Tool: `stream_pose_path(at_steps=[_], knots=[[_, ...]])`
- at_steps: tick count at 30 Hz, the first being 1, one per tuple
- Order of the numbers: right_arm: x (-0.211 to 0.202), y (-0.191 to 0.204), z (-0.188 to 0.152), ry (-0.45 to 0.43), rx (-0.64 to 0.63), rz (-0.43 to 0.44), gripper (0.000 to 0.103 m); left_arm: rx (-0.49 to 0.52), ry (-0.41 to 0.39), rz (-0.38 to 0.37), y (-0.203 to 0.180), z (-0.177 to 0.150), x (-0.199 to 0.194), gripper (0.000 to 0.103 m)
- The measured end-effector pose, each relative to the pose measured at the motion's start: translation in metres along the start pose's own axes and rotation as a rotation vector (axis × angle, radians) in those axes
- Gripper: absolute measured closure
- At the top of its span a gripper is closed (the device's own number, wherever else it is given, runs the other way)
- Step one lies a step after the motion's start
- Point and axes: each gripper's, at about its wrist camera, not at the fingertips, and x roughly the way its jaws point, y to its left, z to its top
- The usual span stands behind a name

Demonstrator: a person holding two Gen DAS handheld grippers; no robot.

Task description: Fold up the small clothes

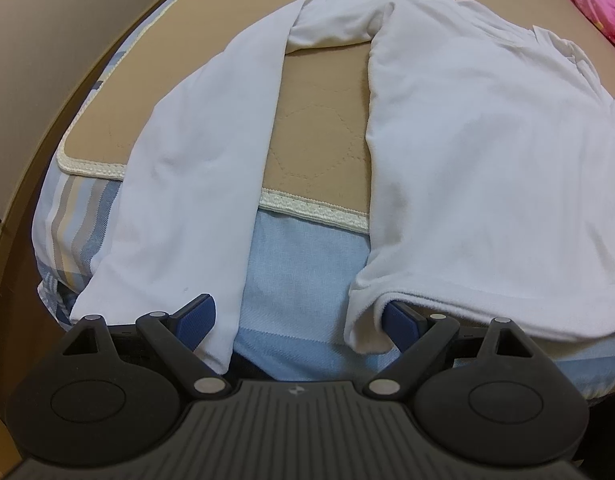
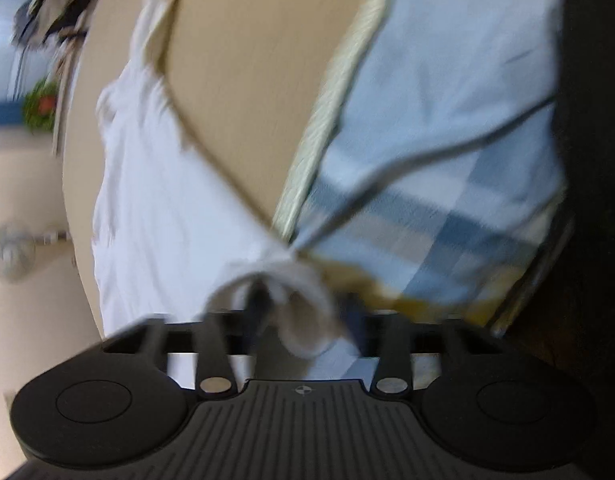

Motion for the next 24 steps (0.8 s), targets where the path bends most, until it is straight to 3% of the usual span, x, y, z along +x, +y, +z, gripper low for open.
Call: stream_pose_path(at_steps=[1, 4, 7, 11, 17, 24], knots=[[-0.001, 0.003, -0.005, -0.02, -0.041, -0.002, 0.095, 0.001, 0.001, 0.001, 0.0, 0.0, 0.0, 0.011], [-0.007, 0.008, -0.01, -0.041, -0.101, 0.014, 0.095, 0.008, 0.001, 0.006, -0.001, -0.001, 0.0, 0.011], [-0.016, -0.001, 0.002, -0.012, -0.045, 0.063, 0.089, 0.007, 0.002, 0.005, -0.001, 0.0, 0.0, 0.011], [-0.033, -0.013, 0.009, -0.051, -0.016, 0.089, 0.071, -0.005, 0.004, 0.002, -0.001, 0.001, 0.001, 0.011], [-0.04, -0.023, 0.008, -0.072, 0.031, 0.097, 0.07, 0.013, -0.002, 0.01, -0.002, 0.0, -0.001, 0.011], [-0.023, -0.023, -0.004, -0.046, 0.044, -0.02, 0.071, 0.003, 0.003, 0.008, -0.002, -0.002, 0.0, 0.011]])
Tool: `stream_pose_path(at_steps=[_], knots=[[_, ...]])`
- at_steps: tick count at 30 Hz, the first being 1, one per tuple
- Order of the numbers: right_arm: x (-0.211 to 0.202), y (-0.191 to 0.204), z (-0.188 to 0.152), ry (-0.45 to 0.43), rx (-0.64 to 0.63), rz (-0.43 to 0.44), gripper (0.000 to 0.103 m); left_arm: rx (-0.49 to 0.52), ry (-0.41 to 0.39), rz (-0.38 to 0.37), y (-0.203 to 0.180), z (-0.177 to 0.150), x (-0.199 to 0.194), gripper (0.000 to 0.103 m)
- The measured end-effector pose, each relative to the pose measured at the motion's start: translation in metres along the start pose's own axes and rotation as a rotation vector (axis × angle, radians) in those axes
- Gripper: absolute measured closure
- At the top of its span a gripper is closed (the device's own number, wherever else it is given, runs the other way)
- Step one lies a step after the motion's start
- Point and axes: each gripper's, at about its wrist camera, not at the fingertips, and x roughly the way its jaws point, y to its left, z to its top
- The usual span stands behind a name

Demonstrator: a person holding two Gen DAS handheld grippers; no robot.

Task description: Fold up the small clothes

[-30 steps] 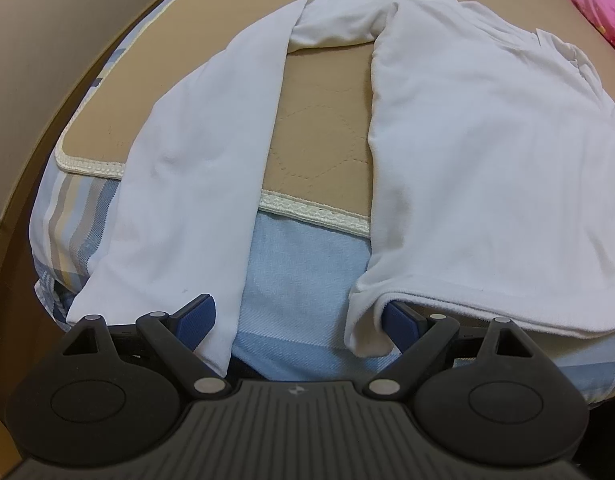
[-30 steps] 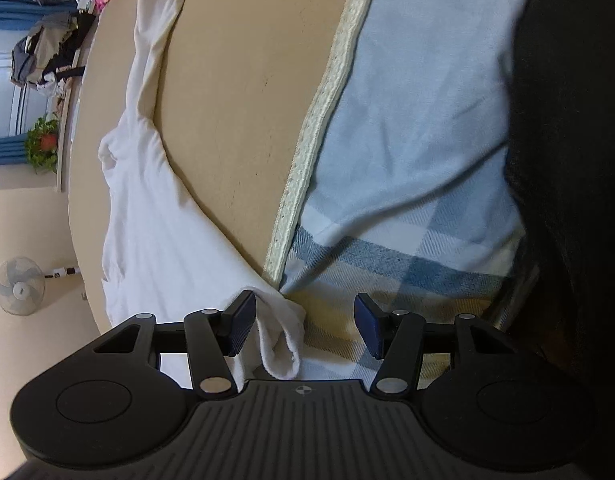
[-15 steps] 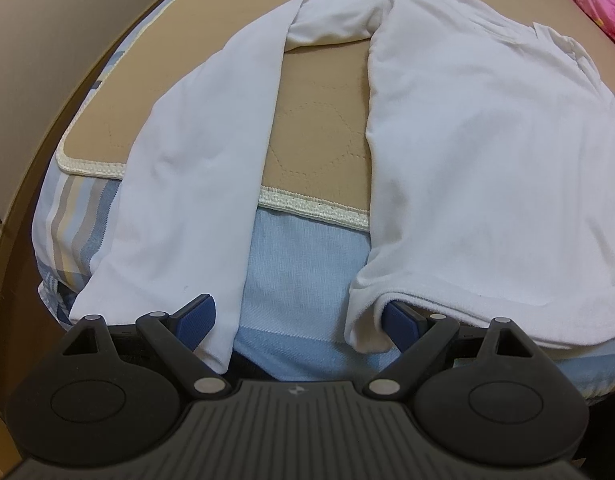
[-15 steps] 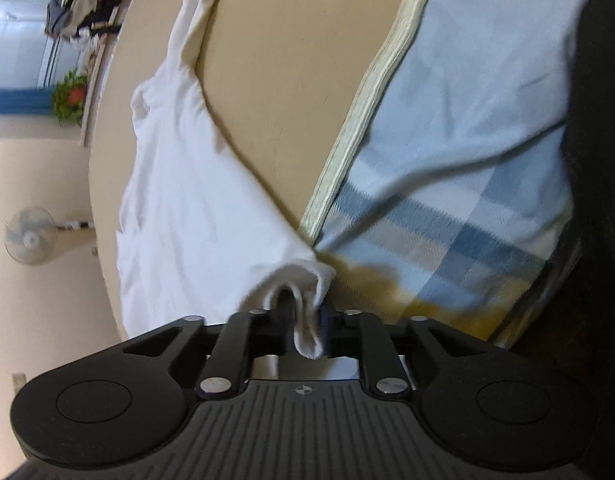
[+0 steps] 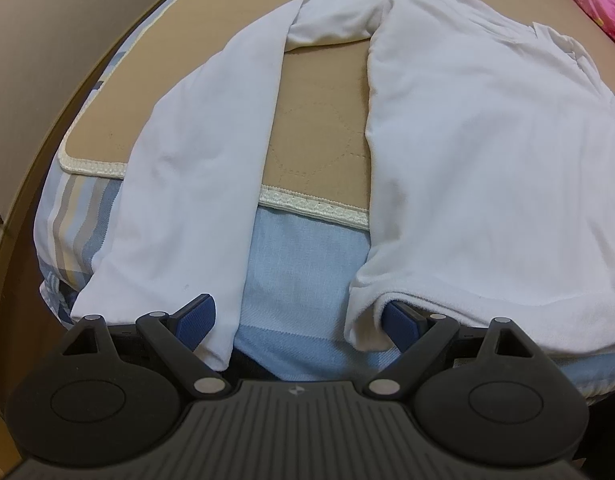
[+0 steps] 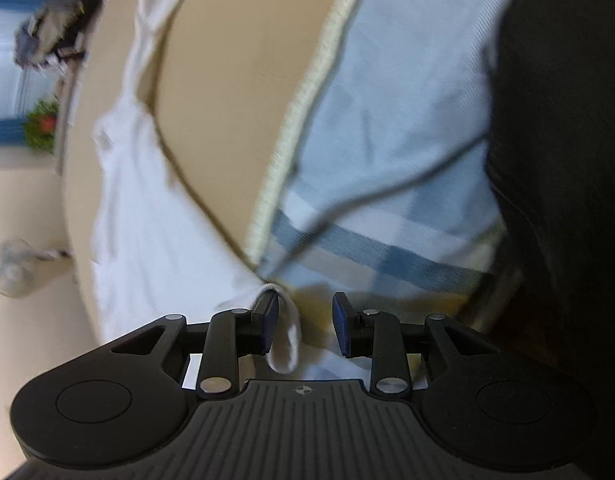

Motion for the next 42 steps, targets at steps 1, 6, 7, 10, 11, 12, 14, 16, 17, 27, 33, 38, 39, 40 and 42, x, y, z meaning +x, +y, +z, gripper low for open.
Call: stream_pose_path(at_steps=[1, 6, 7, 10, 11, 12, 14, 16, 17, 27, 33, 38, 39, 40, 42], knots=[[0.003, -0.001, -0.004, 0.011, -0.014, -0.013, 0.071, 0.002, 0.0, 0.001, 0.0, 0.0, 0.0, 0.011], [0.008, 0.001, -0.015, 0.017, -0.061, 0.02, 0.071, 0.012, -0.003, 0.008, -0.001, -0.001, 0.0, 0.011], [0.009, 0.005, -0.016, 0.01, -0.089, 0.031, 0.074, 0.011, -0.002, 0.008, -0.001, -0.001, 0.0, 0.011], [0.014, 0.021, -0.017, -0.044, -0.186, 0.055, 0.078, 0.006, -0.001, 0.009, -0.002, -0.001, 0.0, 0.011], [0.018, 0.025, -0.017, -0.046, -0.217, 0.049, 0.084, 0.006, 0.0, 0.01, -0.002, -0.001, -0.001, 0.011], [0.023, 0.028, -0.016, -0.035, -0.249, 0.042, 0.092, 0.008, 0.0, 0.011, -0.002, -0.001, -0.001, 0.011], [0.024, 0.042, -0.016, -0.02, -0.359, -0.009, 0.099, 0.014, 0.0, 0.017, -0.003, -0.002, -0.001, 0.011], [0.008, 0.059, -0.021, -0.059, -0.534, -0.082, 0.1, 0.018, -0.002, 0.02, -0.002, -0.003, -0.002, 0.011], [-0.003, 0.067, -0.022, -0.098, -0.634, -0.125, 0.1, 0.021, -0.002, 0.02, -0.002, -0.003, -0.001, 0.011], [-0.043, 0.083, 0.006, -0.244, -0.897, -0.286, 0.1, 0.1, -0.001, 0.041, -0.024, -0.014, 0.005, 0.01], [-0.037, 0.08, 0.002, -0.223, -0.884, -0.294, 0.1, 0.211, -0.065, -0.142, -0.037, -0.032, -0.016, 0.01], [-0.041, 0.082, 0.006, -0.206, -0.832, -0.272, 0.099, 0.356, -0.086, -0.192, -0.07, -0.045, -0.016, 0.009], [-0.042, 0.083, 0.007, -0.205, -0.826, -0.266, 0.099, 0.379, -0.087, -0.189, -0.076, -0.046, -0.013, 0.009], [-0.044, 0.085, 0.007, -0.205, -0.819, -0.259, 0.099, 0.404, -0.085, -0.189, -0.083, -0.048, -0.008, 0.009], [-0.047, 0.088, 0.01, -0.203, -0.811, -0.25, 0.099, 0.428, -0.079, -0.158, -0.095, -0.049, 0.003, 0.009]])
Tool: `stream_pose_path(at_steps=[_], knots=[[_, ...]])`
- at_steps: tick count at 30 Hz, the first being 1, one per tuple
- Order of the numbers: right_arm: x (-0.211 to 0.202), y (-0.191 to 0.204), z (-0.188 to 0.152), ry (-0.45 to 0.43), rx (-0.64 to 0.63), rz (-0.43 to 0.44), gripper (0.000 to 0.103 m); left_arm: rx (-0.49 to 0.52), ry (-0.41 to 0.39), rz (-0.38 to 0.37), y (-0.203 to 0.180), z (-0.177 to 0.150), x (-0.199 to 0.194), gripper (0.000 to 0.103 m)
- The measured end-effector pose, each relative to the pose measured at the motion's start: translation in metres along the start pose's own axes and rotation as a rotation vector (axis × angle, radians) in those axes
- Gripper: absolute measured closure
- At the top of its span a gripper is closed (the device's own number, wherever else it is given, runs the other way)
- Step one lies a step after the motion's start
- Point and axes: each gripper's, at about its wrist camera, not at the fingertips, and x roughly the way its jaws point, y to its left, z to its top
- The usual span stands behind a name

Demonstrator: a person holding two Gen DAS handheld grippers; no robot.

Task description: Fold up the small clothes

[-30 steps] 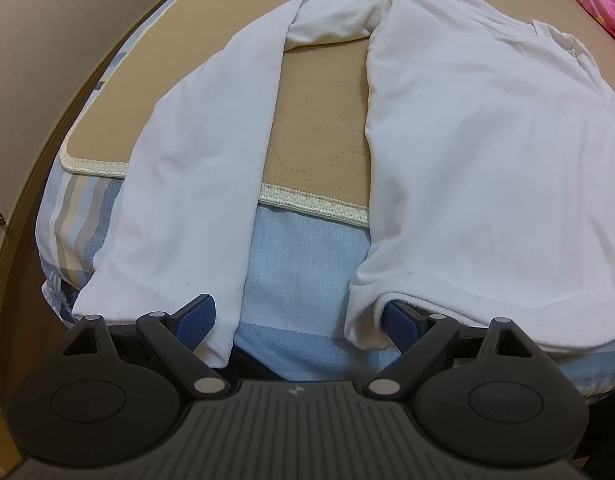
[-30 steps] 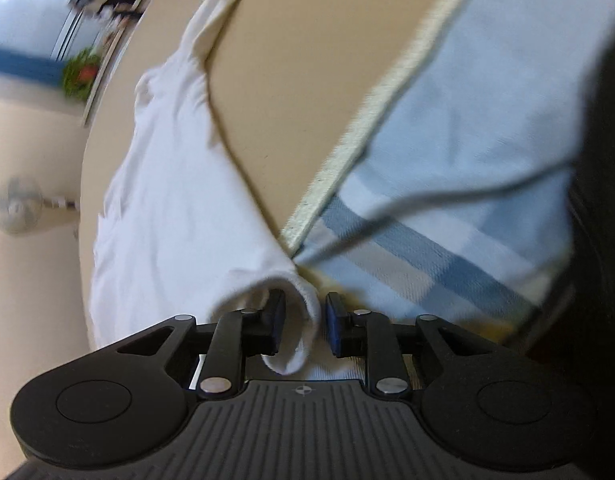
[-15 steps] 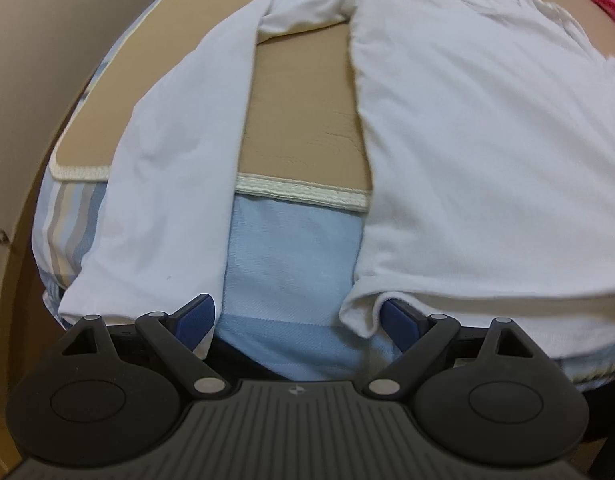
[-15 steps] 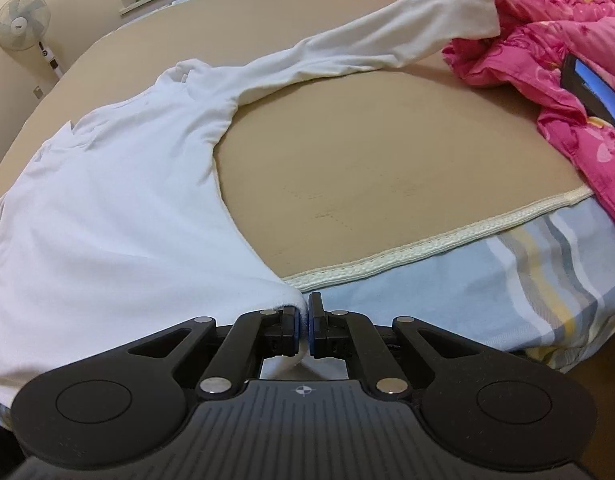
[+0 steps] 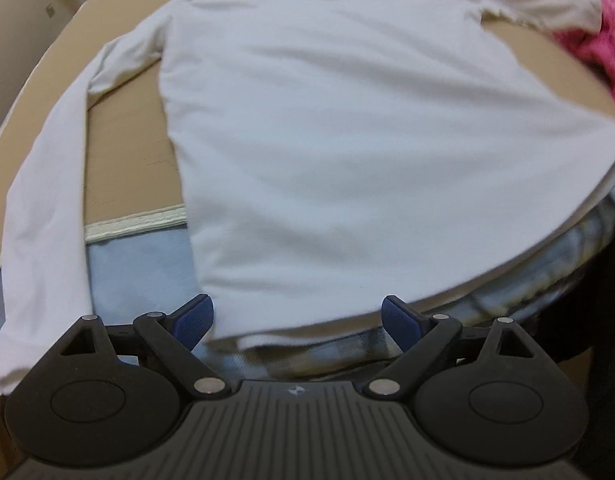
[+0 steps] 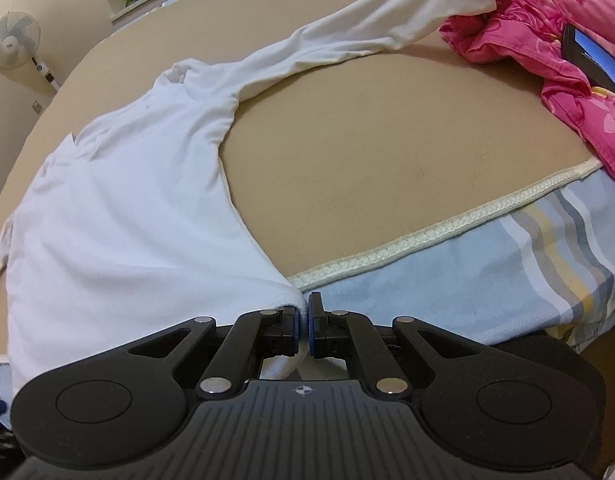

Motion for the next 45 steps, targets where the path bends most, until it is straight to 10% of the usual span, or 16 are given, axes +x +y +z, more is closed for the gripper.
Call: stream_pose_path(at_steps=[6, 9, 18, 28, 30, 34, 36, 41, 43, 45], knots=[[-0.001, -0.004, 0.008, 0.003, 0.043, 0.015, 0.099, -0.029, 0.04, 0.073, 0.015, -0.004, 0.017, 0.009], [0.0, -0.006, 0.011, 0.007, 0.06, 0.019, 0.099, -0.056, -0.041, -0.022, 0.028, -0.012, -0.008, 0.009], [0.0, -0.003, 0.016, 0.005, 0.062, 0.018, 0.099, 0.143, -0.023, 0.008, -0.013, -0.008, 0.022, 0.008], [0.01, -0.004, 0.009, 0.017, 0.058, -0.01, 0.099, -0.255, -0.039, 0.132, 0.084, -0.013, 0.009, 0.01], [0.016, -0.003, 0.004, 0.023, 0.044, -0.024, 0.099, -0.305, -0.017, 0.14, 0.102, -0.017, 0.01, 0.024], [0.033, -0.005, -0.014, 0.082, 0.036, -0.018, 0.098, -0.221, 0.021, 0.1, 0.091, -0.018, 0.013, 0.095], [0.039, -0.007, -0.022, 0.103, 0.039, -0.02, 0.097, -0.143, 0.0, 0.144, 0.074, -0.017, 0.008, 0.101], [0.05, -0.012, -0.036, 0.116, 0.049, 0.029, 0.094, -0.127, 0.006, 0.158, 0.052, -0.02, 0.006, 0.086], [0.049, -0.011, -0.038, 0.091, 0.029, 0.036, 0.095, -0.123, 0.007, 0.128, 0.048, -0.016, 0.012, 0.041], [0.047, -0.01, -0.038, 0.064, -0.004, 0.019, 0.098, -0.11, -0.01, 0.11, 0.04, -0.017, 0.013, 0.047]])
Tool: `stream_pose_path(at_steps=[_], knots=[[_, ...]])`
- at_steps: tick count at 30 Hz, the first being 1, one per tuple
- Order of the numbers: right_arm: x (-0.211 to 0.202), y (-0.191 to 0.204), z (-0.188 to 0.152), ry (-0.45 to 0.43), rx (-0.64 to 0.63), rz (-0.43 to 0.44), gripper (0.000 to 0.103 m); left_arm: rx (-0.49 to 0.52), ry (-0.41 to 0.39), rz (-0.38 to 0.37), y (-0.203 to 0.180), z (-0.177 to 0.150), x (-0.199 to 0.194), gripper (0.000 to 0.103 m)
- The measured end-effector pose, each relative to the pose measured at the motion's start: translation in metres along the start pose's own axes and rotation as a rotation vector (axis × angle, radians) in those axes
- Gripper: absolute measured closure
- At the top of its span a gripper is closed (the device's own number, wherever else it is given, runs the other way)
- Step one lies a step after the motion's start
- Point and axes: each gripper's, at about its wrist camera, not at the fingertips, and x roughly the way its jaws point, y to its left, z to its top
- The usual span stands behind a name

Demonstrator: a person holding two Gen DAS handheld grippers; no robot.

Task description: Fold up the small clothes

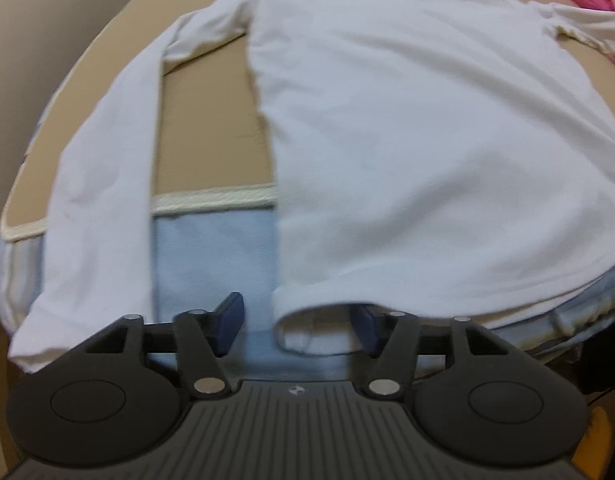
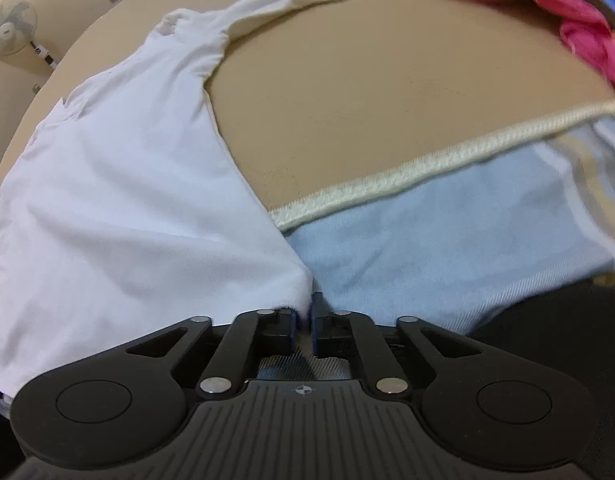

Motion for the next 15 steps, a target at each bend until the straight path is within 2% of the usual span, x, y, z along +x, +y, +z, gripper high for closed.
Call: stream_pose_path(at_steps=[1, 2, 4, 7, 10, 12, 15], knots=[[-0.004, 0.002, 0.0, -0.017, -0.02, -0.02, 0.099, 0.03, 0.0, -0.003, -0.007, 0.0, 0.001, 0.086], [-0.008, 0.003, 0.001, -0.031, -0.036, -0.035, 0.099, 0.072, 0.01, 0.027, -0.014, 0.0, 0.004, 0.102], [-0.022, 0.001, 0.006, -0.065, -0.058, -0.066, 0.099, 0.137, -0.004, 0.094, -0.026, -0.003, -0.003, 0.101], [-0.049, -0.005, 0.017, -0.091, -0.074, -0.032, 0.099, 0.159, -0.063, 0.175, -0.012, -0.008, -0.037, 0.102], [-0.074, 0.0, 0.02, -0.114, -0.158, -0.017, 0.099, 0.163, -0.114, 0.179, 0.011, -0.011, -0.071, 0.101], [-0.071, 0.007, 0.015, -0.085, -0.211, -0.04, 0.099, 0.206, -0.093, 0.207, 0.011, -0.015, -0.068, 0.101], [-0.036, 0.008, -0.001, 0.002, -0.252, -0.095, 0.099, 0.261, -0.021, 0.232, -0.004, -0.025, -0.041, 0.101]])
